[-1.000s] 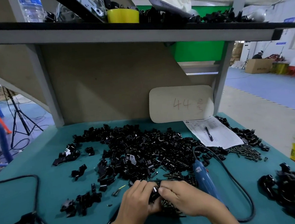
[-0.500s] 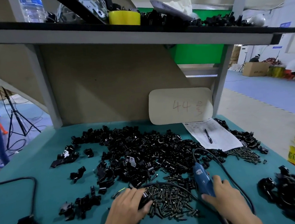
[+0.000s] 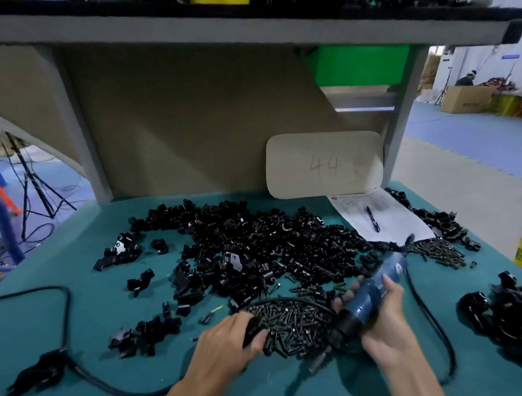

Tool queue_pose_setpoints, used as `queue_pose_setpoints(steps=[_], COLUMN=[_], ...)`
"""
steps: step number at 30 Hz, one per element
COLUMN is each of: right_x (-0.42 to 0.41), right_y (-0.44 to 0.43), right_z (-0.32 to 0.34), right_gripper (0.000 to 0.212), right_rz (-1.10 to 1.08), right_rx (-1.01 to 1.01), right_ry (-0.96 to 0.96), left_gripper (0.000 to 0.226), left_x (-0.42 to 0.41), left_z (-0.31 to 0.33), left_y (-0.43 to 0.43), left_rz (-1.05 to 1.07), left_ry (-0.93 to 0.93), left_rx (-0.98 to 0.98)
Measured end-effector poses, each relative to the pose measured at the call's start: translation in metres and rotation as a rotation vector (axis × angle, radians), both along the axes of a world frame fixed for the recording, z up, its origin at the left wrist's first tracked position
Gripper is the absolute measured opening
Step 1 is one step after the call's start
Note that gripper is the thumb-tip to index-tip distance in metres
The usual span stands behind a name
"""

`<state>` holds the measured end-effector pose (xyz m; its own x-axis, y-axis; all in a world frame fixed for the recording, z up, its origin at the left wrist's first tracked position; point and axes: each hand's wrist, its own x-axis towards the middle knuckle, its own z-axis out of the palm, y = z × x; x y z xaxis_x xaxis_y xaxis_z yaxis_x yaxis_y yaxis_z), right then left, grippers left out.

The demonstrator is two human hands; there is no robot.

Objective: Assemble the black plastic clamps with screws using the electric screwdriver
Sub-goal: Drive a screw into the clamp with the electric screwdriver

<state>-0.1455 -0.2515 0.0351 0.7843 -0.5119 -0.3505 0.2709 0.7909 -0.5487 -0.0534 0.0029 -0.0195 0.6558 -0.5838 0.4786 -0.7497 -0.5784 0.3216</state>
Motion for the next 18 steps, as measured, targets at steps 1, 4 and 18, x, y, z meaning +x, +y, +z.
queue_pose_setpoints(steps=[1,4,18], right_x=[0.005,0.019,0.055], right_y=[0.007,0.024,0.051], right_z=[-0.001,0.0,0.004], right_gripper=[0.034,0.033,0.029], right_rz=[-0.055,-0.201,-0.268], right_rx=[0.032,0.112,0.037], right_ry=[-0.01,-0.013,-0.027], left_gripper=[0.048,0.034,0.024], left_x=[-0.001,-0.004,-0.008], left_z=[0.002,0.007,0.009], left_y=[0.0,-0.001,0.005], left_rz=[0.007,0.004,-0.127], left_ry=[-0.019,-0.102,-0.056], left_rx=[0.017,0.033,0.085])
